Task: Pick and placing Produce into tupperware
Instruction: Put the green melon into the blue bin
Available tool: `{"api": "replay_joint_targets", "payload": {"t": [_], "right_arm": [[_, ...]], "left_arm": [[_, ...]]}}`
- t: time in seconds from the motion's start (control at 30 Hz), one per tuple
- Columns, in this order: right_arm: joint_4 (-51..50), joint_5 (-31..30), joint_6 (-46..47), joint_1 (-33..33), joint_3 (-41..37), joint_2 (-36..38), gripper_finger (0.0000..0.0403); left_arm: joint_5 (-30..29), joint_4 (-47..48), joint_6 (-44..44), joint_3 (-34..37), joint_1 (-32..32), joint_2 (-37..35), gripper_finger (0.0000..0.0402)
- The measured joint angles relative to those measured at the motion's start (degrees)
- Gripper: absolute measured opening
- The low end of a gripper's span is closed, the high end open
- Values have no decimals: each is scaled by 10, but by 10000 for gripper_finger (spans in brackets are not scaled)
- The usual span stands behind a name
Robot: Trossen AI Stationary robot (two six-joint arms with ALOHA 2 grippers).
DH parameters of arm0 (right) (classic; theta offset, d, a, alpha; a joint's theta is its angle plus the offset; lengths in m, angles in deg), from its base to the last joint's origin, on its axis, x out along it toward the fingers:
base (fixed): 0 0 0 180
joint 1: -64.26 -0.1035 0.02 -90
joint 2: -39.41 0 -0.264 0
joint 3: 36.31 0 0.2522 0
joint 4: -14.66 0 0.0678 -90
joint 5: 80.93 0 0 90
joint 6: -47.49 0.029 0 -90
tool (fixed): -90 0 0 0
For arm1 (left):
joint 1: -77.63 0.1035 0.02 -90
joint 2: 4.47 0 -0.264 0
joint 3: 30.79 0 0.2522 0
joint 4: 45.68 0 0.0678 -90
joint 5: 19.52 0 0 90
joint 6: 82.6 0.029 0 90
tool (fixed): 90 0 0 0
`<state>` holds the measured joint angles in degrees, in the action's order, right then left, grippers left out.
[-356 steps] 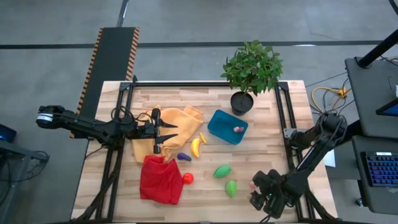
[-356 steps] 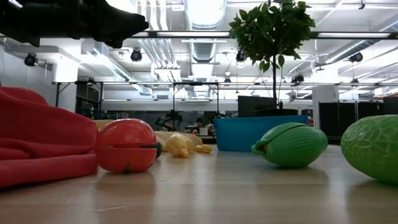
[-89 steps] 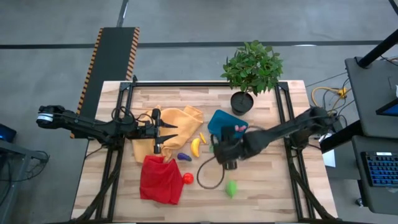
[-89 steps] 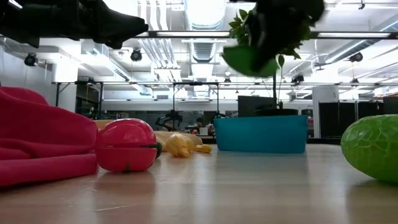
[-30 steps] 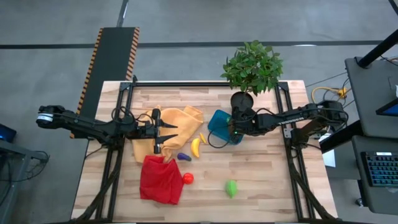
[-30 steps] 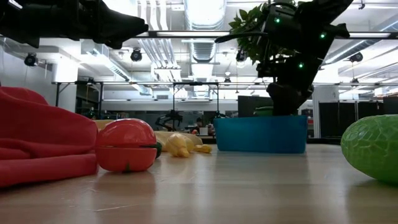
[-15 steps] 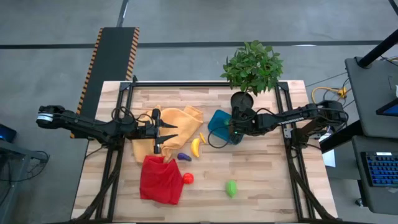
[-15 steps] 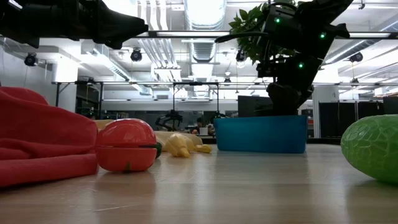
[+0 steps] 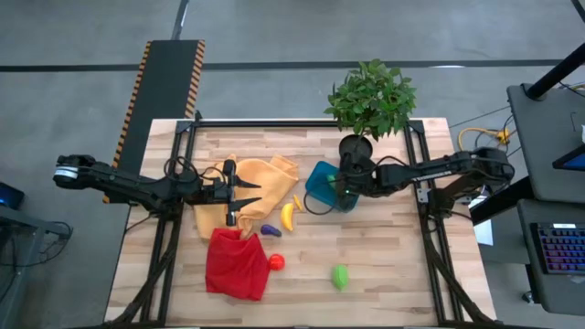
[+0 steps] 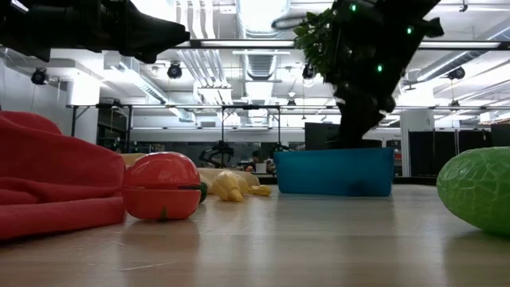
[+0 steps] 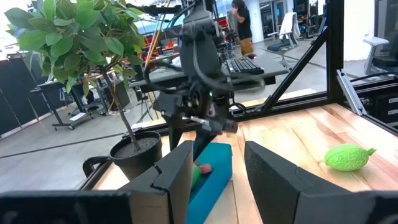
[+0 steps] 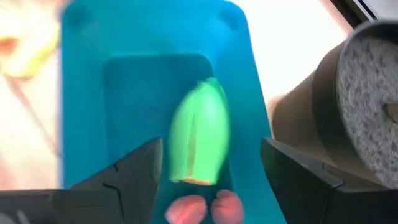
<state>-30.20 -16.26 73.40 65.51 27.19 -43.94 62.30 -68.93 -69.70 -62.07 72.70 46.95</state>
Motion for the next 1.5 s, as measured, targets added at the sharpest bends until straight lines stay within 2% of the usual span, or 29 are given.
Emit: {"api": "replay_joint_targets", "payload": {"t": [0.3, 0.53, 0.73, 0.93, 1.1, 1.3, 1.5], "right_arm": [[-2, 77, 14, -38, 42, 81, 244], [-3, 91, 73, -122, 71, 136, 237], [-23, 89, 174, -206, 98, 136, 237], [-123, 32, 300, -279, 146, 91, 237], [-203, 27, 394, -323, 202, 23, 237], [-228, 28, 448, -365, 292, -81, 237], [-253, 30, 452, -398, 385, -175, 237]], "left_arm": [[0, 0, 0, 0, 0, 0, 132], [0, 0, 0, 0, 0, 0, 132], [0, 0, 0, 1, 0, 0, 132], [0, 0, 0, 1, 0, 0, 132], [0, 0, -3, 1, 0, 0, 132], [0, 3, -6, 3, 0, 0, 132], [1, 3, -6, 14, 0, 0, 132]]}}
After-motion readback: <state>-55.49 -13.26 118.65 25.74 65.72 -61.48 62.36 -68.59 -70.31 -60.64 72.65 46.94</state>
